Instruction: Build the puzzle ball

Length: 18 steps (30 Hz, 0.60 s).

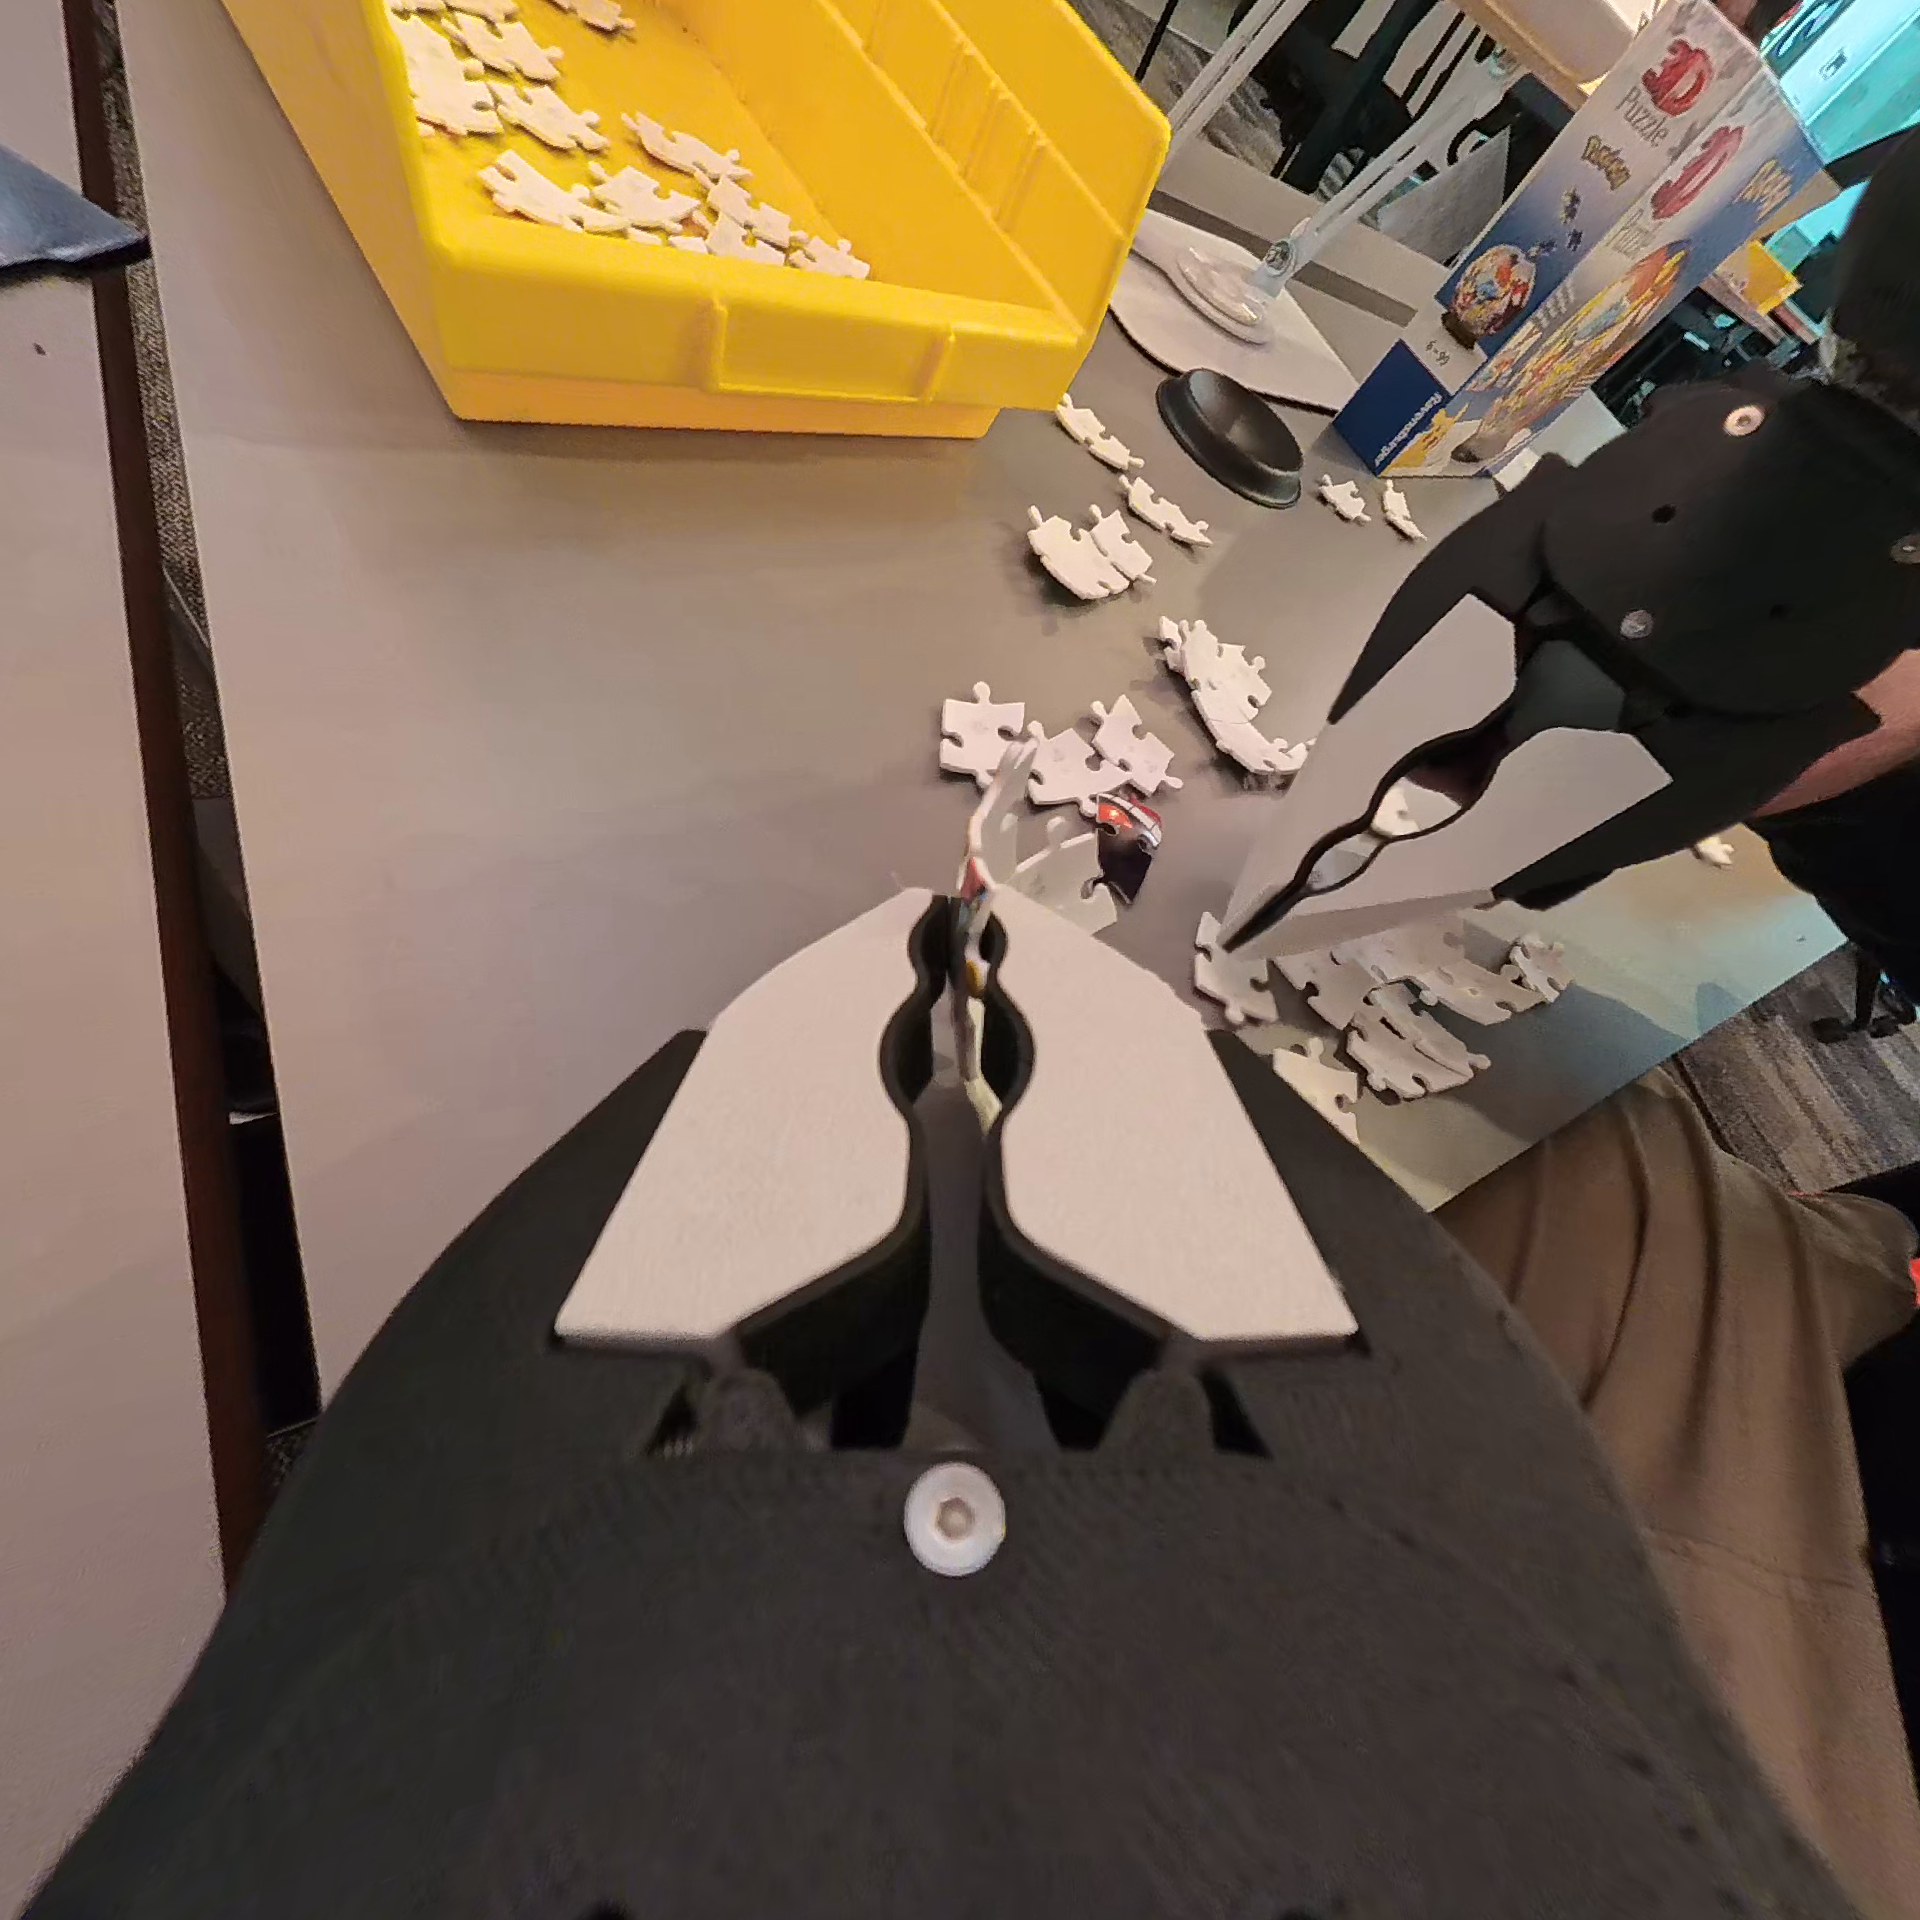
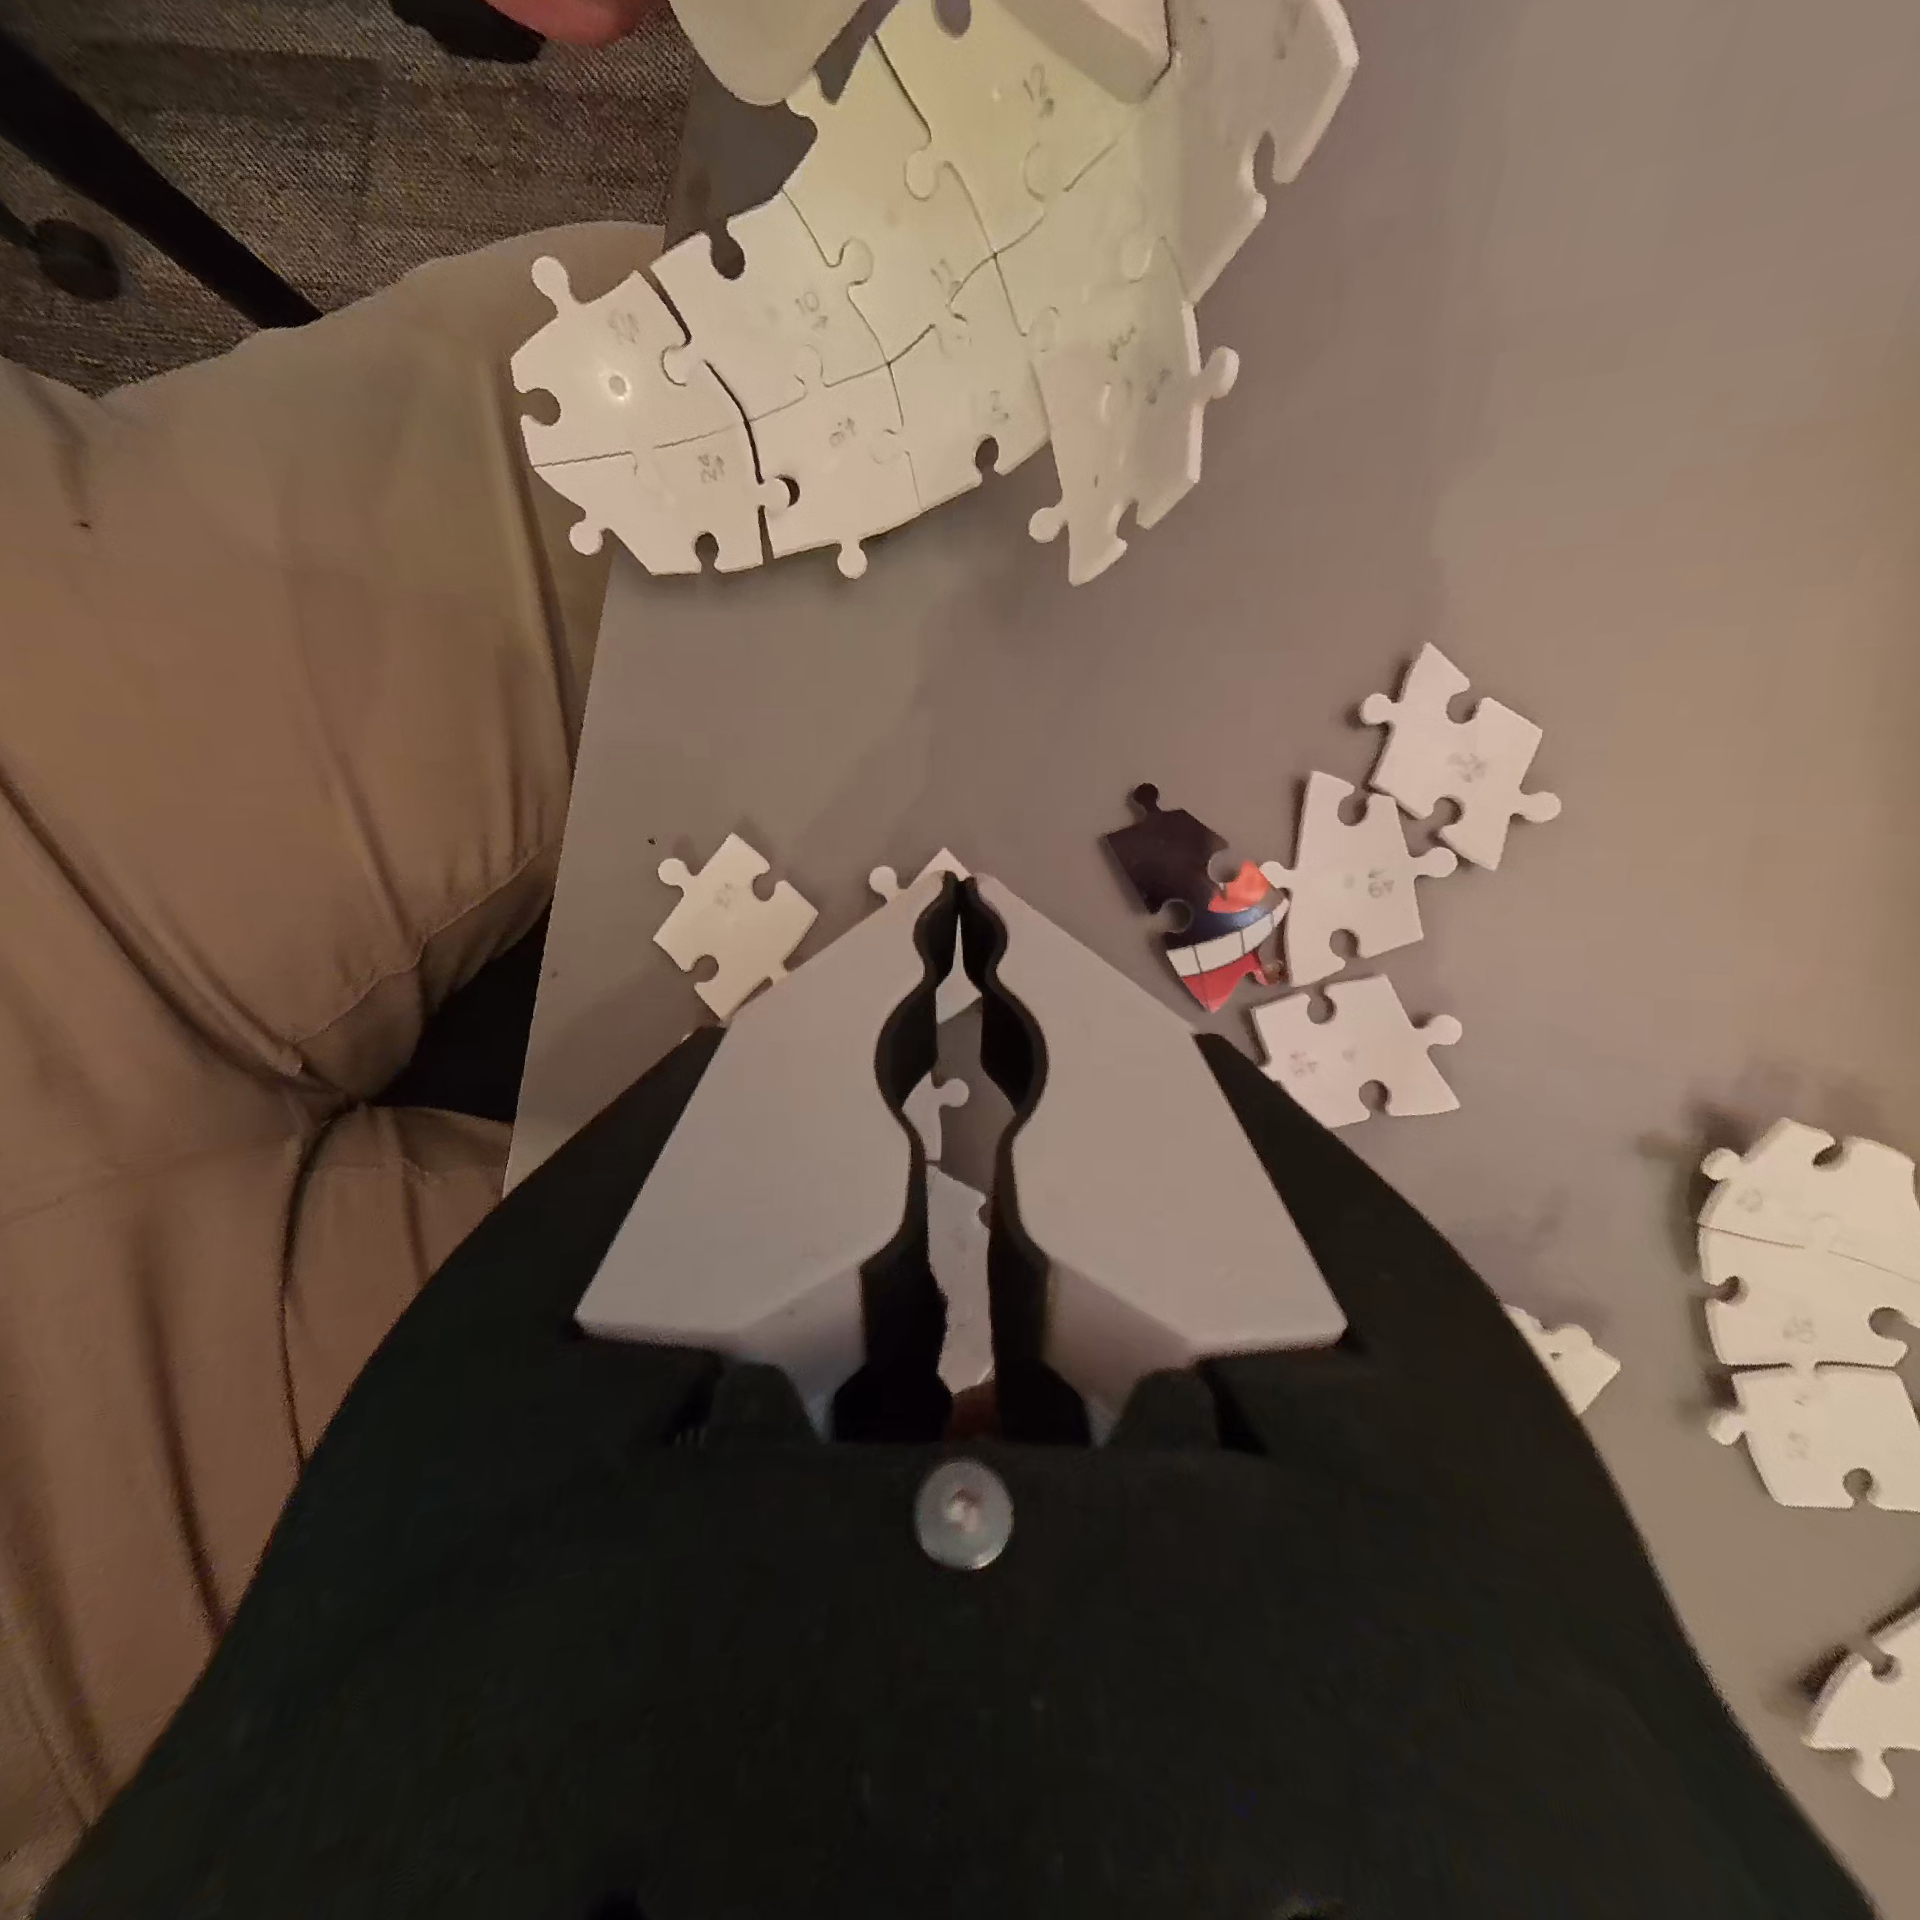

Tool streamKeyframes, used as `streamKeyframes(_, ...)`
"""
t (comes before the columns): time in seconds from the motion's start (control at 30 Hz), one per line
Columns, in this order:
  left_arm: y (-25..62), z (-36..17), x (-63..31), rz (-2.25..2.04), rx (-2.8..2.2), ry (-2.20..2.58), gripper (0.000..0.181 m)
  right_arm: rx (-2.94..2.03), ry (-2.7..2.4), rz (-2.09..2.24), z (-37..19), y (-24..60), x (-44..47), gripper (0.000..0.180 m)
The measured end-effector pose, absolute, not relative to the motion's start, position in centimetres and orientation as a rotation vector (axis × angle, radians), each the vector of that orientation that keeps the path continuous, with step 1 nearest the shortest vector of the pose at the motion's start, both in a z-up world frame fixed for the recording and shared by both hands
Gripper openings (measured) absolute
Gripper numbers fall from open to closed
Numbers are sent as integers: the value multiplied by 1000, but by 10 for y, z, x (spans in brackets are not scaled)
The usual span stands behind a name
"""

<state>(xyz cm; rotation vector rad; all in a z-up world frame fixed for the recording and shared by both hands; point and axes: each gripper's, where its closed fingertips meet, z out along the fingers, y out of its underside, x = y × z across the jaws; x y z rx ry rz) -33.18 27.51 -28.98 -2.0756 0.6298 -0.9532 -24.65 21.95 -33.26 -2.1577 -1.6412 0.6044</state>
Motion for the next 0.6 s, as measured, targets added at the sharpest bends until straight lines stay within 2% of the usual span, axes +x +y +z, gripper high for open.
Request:
streamKeyframes(0.07,275,-292,-332,-951,-2082,632,4,-2157,-1654,592,-333,219,-245,1)
streamKeyframes(0.13,275,-293,-332,-957,-2089,630,4,-2168,-1697,569,-334,217,-237,18)
streamKeyframes(0.23,275,-294,-332,-960,-2094,630,4,-2162,-1720,520,-333,220,-231,24)
streamKeyframes(0.6,274,-295,-331,-963,-2100,632,4,-2154,-1696,518,-342,219,-244,15)
